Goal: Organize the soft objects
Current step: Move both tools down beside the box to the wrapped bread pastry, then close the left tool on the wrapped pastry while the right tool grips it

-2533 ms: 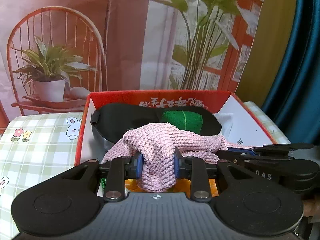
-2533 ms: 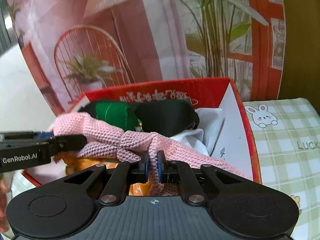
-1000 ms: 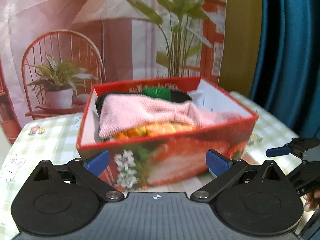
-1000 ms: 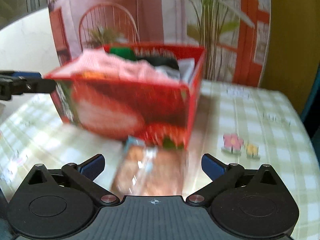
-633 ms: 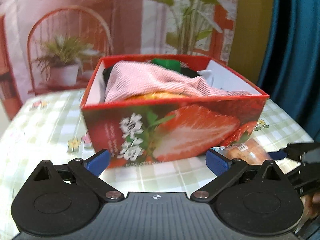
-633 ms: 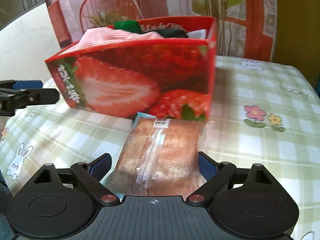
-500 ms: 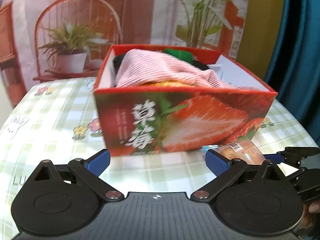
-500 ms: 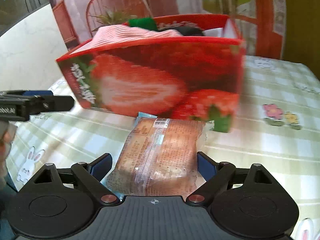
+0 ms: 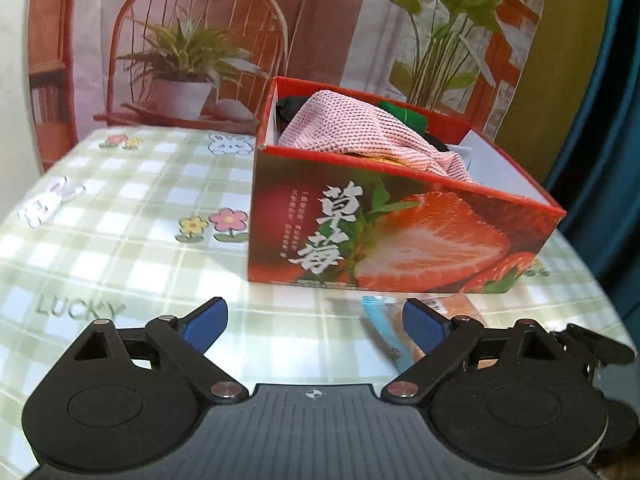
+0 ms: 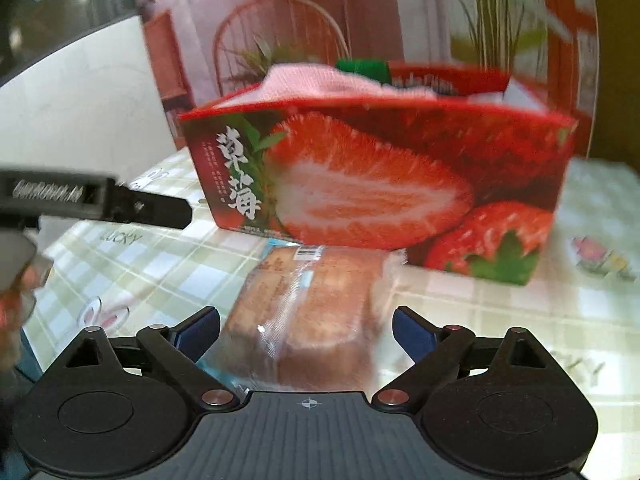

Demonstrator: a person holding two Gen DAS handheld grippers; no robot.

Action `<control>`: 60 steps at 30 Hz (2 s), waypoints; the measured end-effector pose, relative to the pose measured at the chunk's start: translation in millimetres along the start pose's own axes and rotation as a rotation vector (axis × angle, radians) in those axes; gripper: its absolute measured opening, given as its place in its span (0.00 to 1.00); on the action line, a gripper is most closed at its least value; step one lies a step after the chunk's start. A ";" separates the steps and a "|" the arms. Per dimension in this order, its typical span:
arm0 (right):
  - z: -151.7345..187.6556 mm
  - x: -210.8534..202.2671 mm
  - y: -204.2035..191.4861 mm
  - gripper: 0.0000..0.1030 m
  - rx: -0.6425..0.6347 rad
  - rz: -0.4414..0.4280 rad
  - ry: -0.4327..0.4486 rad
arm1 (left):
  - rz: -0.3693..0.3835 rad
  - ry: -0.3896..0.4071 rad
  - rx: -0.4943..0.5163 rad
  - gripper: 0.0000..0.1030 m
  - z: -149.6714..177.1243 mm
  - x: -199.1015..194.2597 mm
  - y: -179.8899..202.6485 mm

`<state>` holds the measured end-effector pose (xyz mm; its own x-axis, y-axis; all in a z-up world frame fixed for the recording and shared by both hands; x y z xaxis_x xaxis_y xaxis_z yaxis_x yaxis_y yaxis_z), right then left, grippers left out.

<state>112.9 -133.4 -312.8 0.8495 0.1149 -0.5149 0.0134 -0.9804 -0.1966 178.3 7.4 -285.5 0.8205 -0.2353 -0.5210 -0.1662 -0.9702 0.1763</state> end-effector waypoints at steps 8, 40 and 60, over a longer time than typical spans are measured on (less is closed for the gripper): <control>-0.2 -24.2 26.1 0.84 0.025 0.025 0.071 | 0.016 -0.025 -0.054 0.85 17.5 4.3 16.5; 21.5 -5.0 -2.7 0.66 -0.166 -0.065 0.013 | 0.243 -0.191 -0.002 0.45 46.0 38.8 72.4; -40.4 -42.1 -15.6 0.60 -0.256 -0.078 0.136 | 0.298 0.002 0.132 0.45 -26.2 -21.1 98.7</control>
<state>98.2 -129.4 -254.3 0.9034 0.1859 -0.3864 0.1993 -0.9799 -0.0053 158.9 -81.9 -235.3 0.7262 -0.5101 -0.4609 -0.4689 -0.8578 0.2105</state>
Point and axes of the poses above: each gripper's, at about its wrist camera, not at the fingertips, and x roughly the way its jaws point, y to its right, z to its underside, the point moved 10 cm from there along x, roughly the way its jaws point, and after that the axes turned 8 degrees about y, right-handed, at the moved point
